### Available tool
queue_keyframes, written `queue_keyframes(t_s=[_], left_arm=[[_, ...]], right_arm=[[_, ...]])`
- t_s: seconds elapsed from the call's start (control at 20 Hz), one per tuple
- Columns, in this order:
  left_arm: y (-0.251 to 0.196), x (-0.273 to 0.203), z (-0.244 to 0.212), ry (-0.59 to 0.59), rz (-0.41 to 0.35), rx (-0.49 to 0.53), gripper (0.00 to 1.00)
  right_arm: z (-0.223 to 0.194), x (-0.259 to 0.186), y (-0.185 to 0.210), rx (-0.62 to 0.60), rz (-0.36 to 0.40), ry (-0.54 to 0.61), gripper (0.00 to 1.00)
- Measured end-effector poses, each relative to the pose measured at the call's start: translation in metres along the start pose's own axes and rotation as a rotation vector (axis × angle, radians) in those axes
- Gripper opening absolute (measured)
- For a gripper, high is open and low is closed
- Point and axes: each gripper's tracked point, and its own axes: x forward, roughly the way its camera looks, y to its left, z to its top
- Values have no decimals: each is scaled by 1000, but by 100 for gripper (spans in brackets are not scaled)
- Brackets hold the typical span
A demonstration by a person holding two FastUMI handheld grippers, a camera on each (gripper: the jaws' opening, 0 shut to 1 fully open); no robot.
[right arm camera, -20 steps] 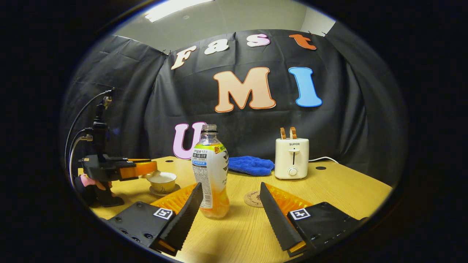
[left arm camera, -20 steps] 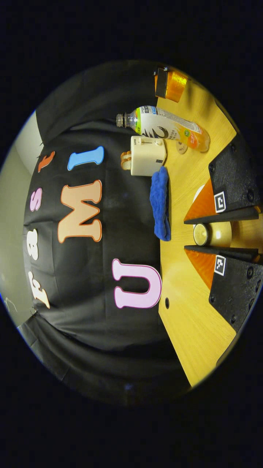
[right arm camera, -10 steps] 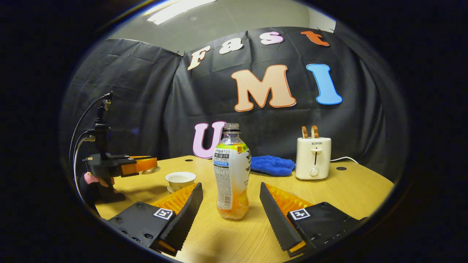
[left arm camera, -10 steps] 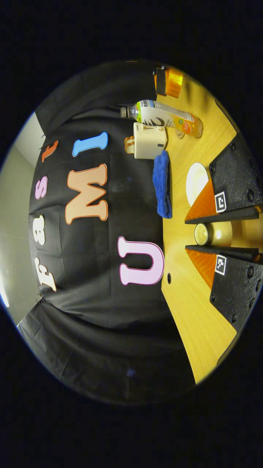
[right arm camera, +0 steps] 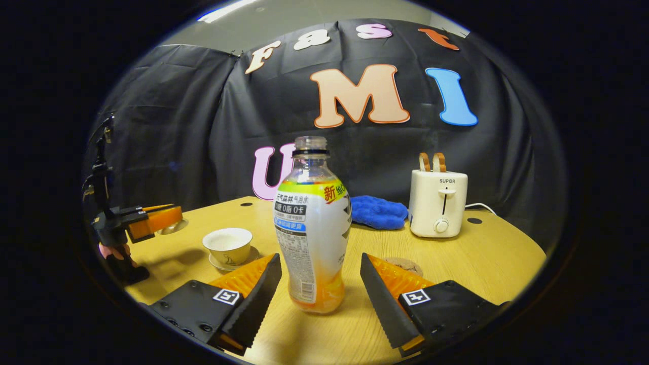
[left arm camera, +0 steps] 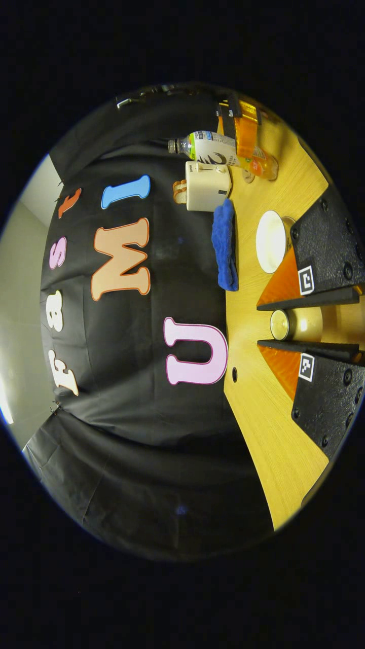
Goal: Open the teacup lid with one hand, grasp the water bottle and pour water into the teacup with the other hand; after pouring, place the water bottle on the coaster and then close the teacup lid.
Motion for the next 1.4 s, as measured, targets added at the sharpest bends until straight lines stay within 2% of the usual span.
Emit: queue_keyframes(t_s=[0.15,0.2,0.25,0.5,0.55,0.6,0.75,1.1,1.4], left_arm=[[7,1,0,-2,10,0,27],[8,1,0,-2,12,0,27],[8,1,0,-2,12,0,27],[5,0,-1,0,-6,-2,27],[4,1,1,0,-8,-3,27],[5,1,1,0,-8,-3,27],[7,1,0,2,7,-2,27],[9,1,1,2,18,-2,27],[10,1,1,5,24,-5,27]], right_arm=[[-1,10,2,-4,-11,22,99],[-1,14,1,0,-21,27,94],[-2,18,1,0,-27,37,99],[-5,22,5,-37,-43,60,72],[-3,24,2,-72,-56,55,65],[-1,24,1,-102,-66,55,65],[10,19,4,-223,-88,44,64],[68,17,-12,-559,-215,-21,63],[63,32,-3,-800,-240,-9,64]])
